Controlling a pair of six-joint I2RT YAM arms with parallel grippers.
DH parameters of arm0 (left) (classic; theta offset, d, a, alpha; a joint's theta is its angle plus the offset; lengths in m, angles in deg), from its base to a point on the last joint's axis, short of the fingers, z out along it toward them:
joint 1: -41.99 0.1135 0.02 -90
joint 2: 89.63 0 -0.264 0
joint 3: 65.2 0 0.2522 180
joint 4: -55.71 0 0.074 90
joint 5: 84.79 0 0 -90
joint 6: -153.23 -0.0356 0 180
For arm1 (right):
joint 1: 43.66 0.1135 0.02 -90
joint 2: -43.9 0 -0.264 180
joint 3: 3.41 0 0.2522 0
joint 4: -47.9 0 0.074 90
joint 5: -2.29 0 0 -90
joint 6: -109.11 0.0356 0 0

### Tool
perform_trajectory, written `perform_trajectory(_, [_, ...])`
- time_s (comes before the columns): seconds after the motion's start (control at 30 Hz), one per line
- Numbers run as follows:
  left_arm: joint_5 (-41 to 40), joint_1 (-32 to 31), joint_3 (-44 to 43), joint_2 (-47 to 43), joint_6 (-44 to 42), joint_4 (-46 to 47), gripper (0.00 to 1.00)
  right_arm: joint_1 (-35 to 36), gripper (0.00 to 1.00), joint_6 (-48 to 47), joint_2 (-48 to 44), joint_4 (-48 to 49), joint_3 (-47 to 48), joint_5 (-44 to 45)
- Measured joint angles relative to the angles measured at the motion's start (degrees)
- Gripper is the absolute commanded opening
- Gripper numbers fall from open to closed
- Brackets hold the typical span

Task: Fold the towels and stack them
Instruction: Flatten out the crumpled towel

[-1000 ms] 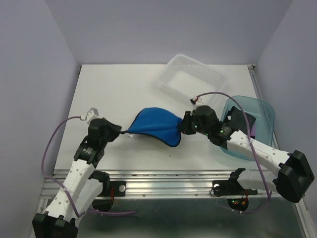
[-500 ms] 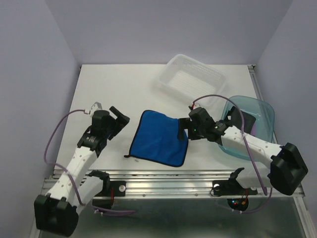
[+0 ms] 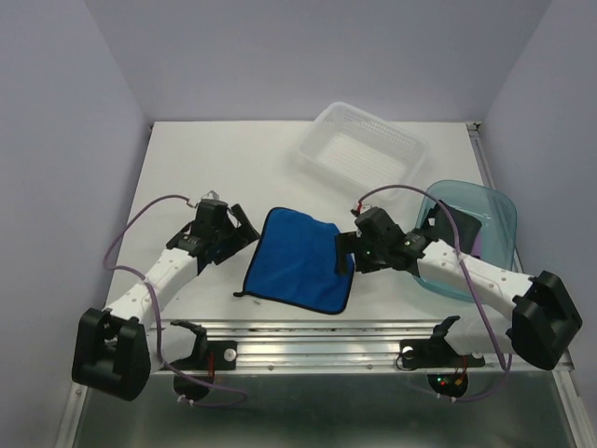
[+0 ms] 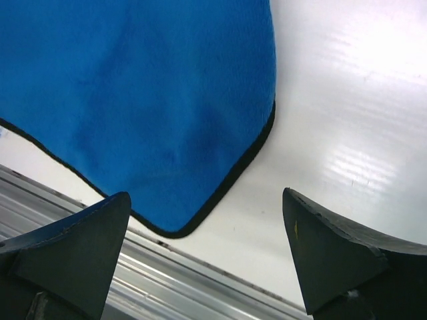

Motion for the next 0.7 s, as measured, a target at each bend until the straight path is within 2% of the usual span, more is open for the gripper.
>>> perform_trajectory(0.13, [-1.53,-1.81,3.54,-5.07,2.38,-7.34,0.97,4.28,1.00,3.13,-1.20,-2.69,-1.36,0.85])
perform_trajectory(0.33, [-2.89,-8.55,4.55,-1.90,6.25,-13.20,0.88,9.40,1.00,10.21,-1.18,-2.43,-6.05,5.25])
perform_trajectory(0.43, [-3.04,-10.14,4.57,0.28,7.61,-13.70,0.77,10.82,1.00,13.29,-0.81,-2.01,-6.95,8.61])
perform_trajectory(0.53, [-3.28,-10.99,4.57,3.37,8.13,-13.73,0.51,11.76,1.00,16.15,2.25,-0.35,-6.93,13.68])
perform_trajectory(0.63, [-4.11,-11.56,4.52,4.79,8.72,-13.70,0.35,11.78,1.00,18.14,6.38,-0.31,-6.56,18.73])
perform_trajectory(0.67, [-4.35,-11.82,4.55,5.11,8.94,-13.66,0.26,11.78,1.00,18.58,8.61,-0.52,-5.68,21.18])
perform_trajectory(0.7, [-4.44,-12.00,4.52,5.35,8.96,-13.62,0.24,11.78,0.99,18.91,9.66,-0.85,-4.66,22.38])
